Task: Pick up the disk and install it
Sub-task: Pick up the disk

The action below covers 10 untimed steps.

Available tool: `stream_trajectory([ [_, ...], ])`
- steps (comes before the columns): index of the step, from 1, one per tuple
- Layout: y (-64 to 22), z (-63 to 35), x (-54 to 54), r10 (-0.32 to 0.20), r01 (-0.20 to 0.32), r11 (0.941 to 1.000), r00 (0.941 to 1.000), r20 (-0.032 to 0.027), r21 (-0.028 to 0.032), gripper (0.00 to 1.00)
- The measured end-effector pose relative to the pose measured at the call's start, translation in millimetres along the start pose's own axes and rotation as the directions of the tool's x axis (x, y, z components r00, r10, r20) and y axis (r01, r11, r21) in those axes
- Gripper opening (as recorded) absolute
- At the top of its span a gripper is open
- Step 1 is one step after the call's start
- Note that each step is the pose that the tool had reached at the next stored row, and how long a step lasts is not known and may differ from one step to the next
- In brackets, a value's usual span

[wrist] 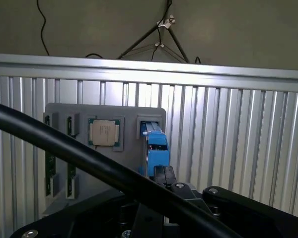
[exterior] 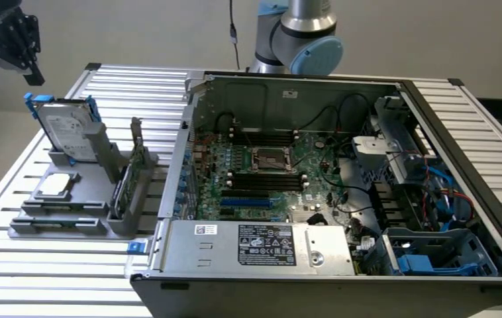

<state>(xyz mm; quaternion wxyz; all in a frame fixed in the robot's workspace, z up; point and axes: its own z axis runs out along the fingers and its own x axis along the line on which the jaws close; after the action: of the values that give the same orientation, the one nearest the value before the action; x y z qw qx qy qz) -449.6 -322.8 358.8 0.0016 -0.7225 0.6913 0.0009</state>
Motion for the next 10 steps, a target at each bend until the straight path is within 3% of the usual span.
stream_trajectory([
  [6, 0.0, 0.0, 0.0, 0.000, 0.000, 1.0000, 1.0000, 0.0000, 0.0000, 0.11],
  [9, 0.0, 0.0, 0.0, 0.000, 0.000, 1.0000, 1.0000, 0.0000, 0.0000, 0.24],
  [10, 0.0, 0.0, 0.0, 0.000, 0.000, 1.0000, 1.0000, 0.0000, 0.0000, 0.24],
])
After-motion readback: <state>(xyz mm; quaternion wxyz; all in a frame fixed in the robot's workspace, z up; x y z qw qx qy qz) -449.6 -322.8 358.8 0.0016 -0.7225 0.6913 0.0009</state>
